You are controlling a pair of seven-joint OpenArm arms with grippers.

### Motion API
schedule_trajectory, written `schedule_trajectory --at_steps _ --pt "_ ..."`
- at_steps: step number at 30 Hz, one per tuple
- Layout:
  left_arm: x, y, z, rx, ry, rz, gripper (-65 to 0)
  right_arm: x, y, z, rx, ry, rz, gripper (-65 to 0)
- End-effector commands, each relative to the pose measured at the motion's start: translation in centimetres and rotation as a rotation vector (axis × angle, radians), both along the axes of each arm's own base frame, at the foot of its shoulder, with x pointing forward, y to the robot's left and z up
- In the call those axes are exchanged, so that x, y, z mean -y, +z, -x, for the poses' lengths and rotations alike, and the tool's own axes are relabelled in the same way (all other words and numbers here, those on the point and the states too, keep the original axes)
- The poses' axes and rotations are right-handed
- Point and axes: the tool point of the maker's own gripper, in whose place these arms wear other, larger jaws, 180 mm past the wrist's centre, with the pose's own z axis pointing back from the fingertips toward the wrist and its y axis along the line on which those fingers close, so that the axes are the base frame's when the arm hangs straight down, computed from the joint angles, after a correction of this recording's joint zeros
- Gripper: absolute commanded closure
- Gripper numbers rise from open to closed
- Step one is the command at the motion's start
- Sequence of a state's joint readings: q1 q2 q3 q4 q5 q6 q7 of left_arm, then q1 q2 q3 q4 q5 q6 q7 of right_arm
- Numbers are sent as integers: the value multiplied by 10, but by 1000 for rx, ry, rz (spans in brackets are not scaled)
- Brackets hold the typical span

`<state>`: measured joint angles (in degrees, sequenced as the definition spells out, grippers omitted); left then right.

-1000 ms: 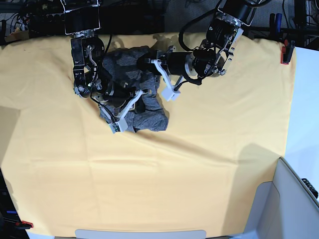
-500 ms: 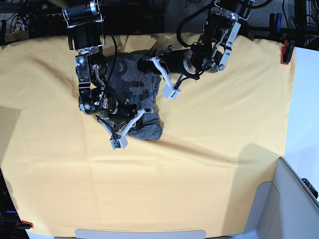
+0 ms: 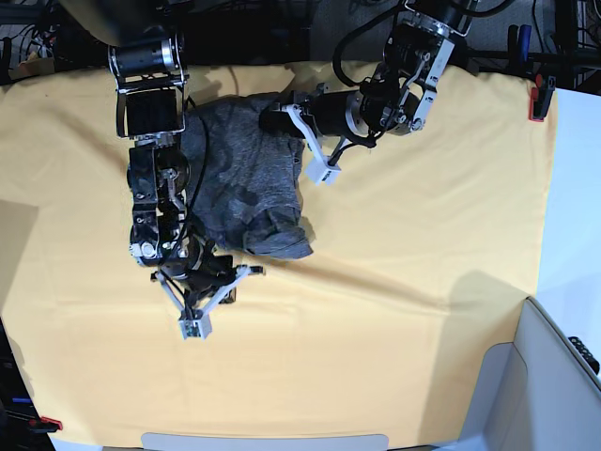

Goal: Fold the T-shirt properly

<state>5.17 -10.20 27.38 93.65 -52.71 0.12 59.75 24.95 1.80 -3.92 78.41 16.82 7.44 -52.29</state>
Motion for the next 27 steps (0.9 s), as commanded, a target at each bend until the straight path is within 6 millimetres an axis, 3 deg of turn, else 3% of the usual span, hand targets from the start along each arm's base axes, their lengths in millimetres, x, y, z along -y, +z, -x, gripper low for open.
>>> schedule_trajectory --at_steps 1,6,9,12,15,18,21,24,27 --pt "-10 -2 -1 17 -2 -63 -11 17 31 -14 90 -49 -2 0" --pt "-20 60 -36 226 50 -16 -11 58 80 -14 232 -161 -8 0" --pt "-41 100 -55 349 132 -1 -11 72 91 3 277 -189 14 0" --pt "-78 119 -67 413 257 -23 -11 104 87 33 285 -227 90 0" --pt "-132 116 -74 411 410 -90 -10 123 81 75 282 -262 142 0" --pt "-201 102 -56 364 588 -193 -10 141 64 124 229 -295 201 0" --pt "-256 93 -30 317 726 -289 -10 168 26 172 89 -335 261 0" --pt "-289 81 7 239 842 -354 -10 191 -8 227 -64 -372 313 0" --pt "-320 68 60 135 966 -430 -10 197 -37 281 -213 -360 350 0"
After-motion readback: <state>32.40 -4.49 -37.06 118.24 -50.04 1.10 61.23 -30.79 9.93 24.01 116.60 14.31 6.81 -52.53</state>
